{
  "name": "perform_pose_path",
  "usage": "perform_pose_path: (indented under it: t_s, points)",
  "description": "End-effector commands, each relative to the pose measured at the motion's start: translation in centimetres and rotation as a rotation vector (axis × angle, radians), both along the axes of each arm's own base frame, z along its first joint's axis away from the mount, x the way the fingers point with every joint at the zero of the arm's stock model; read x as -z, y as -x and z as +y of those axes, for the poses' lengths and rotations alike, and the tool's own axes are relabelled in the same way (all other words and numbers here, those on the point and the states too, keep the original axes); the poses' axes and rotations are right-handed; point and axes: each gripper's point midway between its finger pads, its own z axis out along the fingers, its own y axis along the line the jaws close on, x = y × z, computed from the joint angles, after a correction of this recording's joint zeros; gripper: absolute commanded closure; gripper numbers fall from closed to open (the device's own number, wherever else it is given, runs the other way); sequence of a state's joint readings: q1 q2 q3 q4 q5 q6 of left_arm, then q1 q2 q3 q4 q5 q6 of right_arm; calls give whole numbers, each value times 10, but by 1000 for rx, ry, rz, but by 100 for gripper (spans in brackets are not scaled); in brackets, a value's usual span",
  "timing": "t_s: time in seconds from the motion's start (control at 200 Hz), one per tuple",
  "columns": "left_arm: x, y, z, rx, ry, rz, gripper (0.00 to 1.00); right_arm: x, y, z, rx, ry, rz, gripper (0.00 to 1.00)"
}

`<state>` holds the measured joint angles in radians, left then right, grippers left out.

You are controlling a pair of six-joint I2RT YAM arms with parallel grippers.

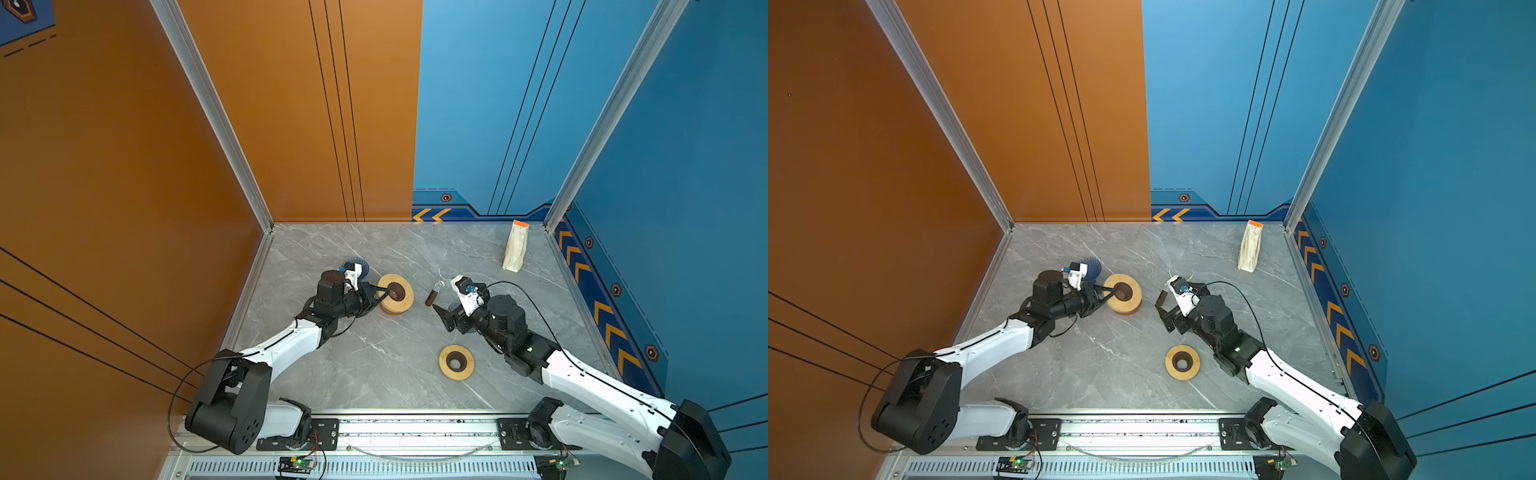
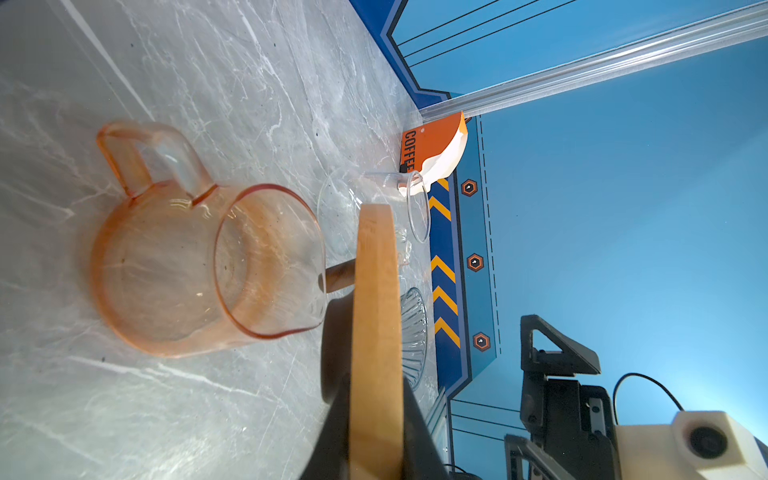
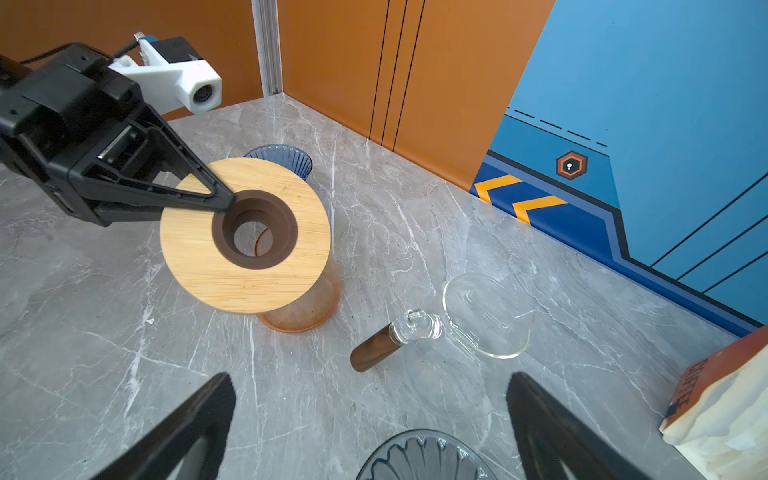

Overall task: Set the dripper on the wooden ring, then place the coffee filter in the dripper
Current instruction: 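Lift the wooden stand with the left gripper and carry it onto the orange pitcher, then lower the wooden stand onto the orange pitcher's mouth with the left gripper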

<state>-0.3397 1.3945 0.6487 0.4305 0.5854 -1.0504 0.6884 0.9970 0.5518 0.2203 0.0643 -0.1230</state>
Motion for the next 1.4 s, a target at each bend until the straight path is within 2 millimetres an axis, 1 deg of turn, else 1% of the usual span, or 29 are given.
perform_pose_path:
  t_s: [0.0,0.17,0.616,0.801,0.976,1.082,1.392]
  points:
    - [-28,-15,-8,7,93,-79,100,-8,-1,-6,37,-16,-33,0]
    - [-17,-18,-13,12,111,-48,100,-8,0,-12,54,-8,-40,0]
    - [13,-20,-3,-30,79,12,99,-7,0,-12,47,-10,-39,0]
    - [14,-19,-2,-20,82,18,98,-6,0,-12,47,-8,-36,0]
    - [20,-20,3,-26,80,34,96,-6,-1,-10,42,-3,-26,0]
    - [22,-21,2,-13,82,39,96,-5,-1,-10,40,-3,-25,0]
    - [26,-25,6,-27,71,40,93,-5,-5,-3,27,-3,-16,0]
